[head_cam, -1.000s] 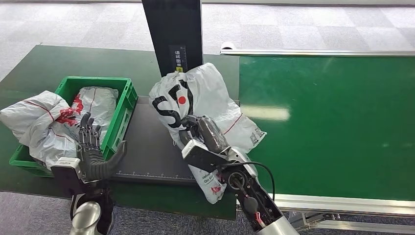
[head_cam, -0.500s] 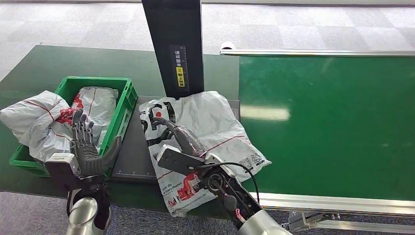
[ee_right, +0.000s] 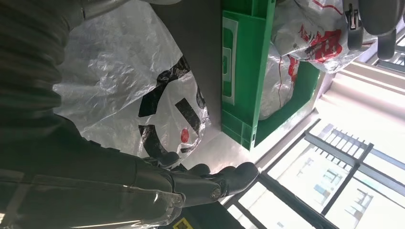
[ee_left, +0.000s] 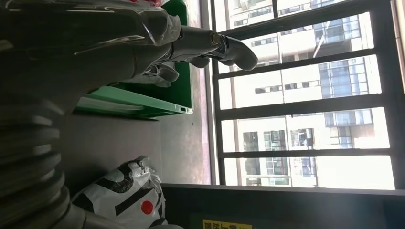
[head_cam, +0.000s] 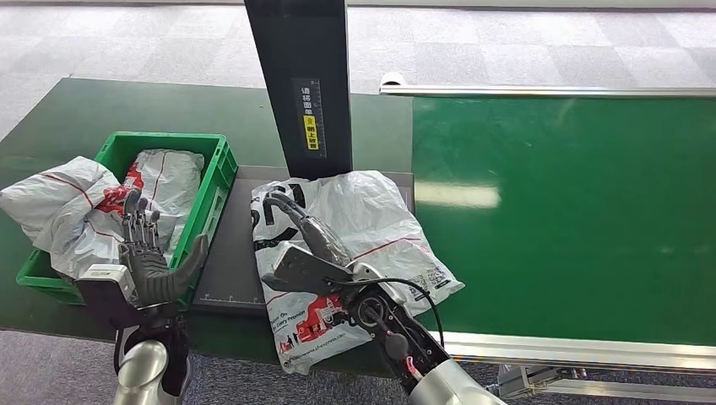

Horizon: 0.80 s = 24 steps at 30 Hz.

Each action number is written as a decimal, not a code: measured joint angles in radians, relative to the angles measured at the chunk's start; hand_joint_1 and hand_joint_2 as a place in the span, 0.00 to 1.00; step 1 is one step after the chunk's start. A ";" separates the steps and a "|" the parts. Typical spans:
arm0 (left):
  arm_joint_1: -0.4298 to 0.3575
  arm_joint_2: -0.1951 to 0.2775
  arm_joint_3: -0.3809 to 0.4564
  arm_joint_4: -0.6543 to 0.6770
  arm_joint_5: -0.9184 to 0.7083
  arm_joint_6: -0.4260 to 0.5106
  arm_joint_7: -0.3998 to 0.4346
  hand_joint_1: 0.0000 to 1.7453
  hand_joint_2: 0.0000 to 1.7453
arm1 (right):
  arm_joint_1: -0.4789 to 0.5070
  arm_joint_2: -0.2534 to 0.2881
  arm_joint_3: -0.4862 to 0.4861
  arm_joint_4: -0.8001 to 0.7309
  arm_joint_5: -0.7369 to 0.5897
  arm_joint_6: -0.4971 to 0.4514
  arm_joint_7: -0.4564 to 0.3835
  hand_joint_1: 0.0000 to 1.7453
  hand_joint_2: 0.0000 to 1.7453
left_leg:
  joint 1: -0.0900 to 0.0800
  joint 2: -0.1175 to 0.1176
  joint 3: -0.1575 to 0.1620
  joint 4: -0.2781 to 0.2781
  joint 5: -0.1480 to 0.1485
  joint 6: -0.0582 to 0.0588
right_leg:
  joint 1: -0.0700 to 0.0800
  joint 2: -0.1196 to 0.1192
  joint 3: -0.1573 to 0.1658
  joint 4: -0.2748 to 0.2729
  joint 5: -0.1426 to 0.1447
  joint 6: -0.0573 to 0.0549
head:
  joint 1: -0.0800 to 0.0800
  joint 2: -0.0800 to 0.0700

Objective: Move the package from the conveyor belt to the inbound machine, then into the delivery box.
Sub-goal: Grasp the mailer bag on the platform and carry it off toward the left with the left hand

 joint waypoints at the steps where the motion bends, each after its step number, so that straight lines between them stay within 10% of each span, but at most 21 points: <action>1: 0.002 0.000 0.001 0.000 -0.008 0.001 0.000 0.00 1.00 | 0.000 -0.001 -0.007 0.000 -0.018 0.008 -0.004 0.00 1.00 | 0.000 0.000 0.000 0.000 0.000 0.000 | 0.000 0.000 0.000 0.000 0.000 0.000 | 0.000 0.000; 7: 0.010 -0.001 0.001 -0.002 -0.044 0.003 -0.001 0.00 1.00 | 0.007 -0.007 -0.029 -0.019 -0.063 0.012 -0.026 0.00 1.00 | 0.000 0.000 0.000 0.000 0.000 0.000 | 0.000 0.000 0.000 0.000 0.000 0.000 | 0.000 0.000; 11: 0.002 -0.004 -0.107 0.044 -0.477 -0.037 0.103 0.00 1.00 | 0.131 -0.081 -0.152 -0.345 -0.174 -0.112 -0.100 0.00 1.00 | -0.002 -0.003 -0.001 0.001 0.000 0.000 | -0.002 -0.002 0.000 -0.001 0.000 0.001 | 0.000 0.000; 24: -0.257 -0.091 -0.291 0.647 -0.871 0.119 0.175 0.00 1.00 | 0.346 -0.138 -0.335 -0.692 -0.140 -0.140 -0.160 0.00 1.00 | -0.002 -0.002 0.000 0.001 -0.001 0.001 | -0.002 -0.001 0.000 -0.001 0.000 0.001 | 0.000 0.000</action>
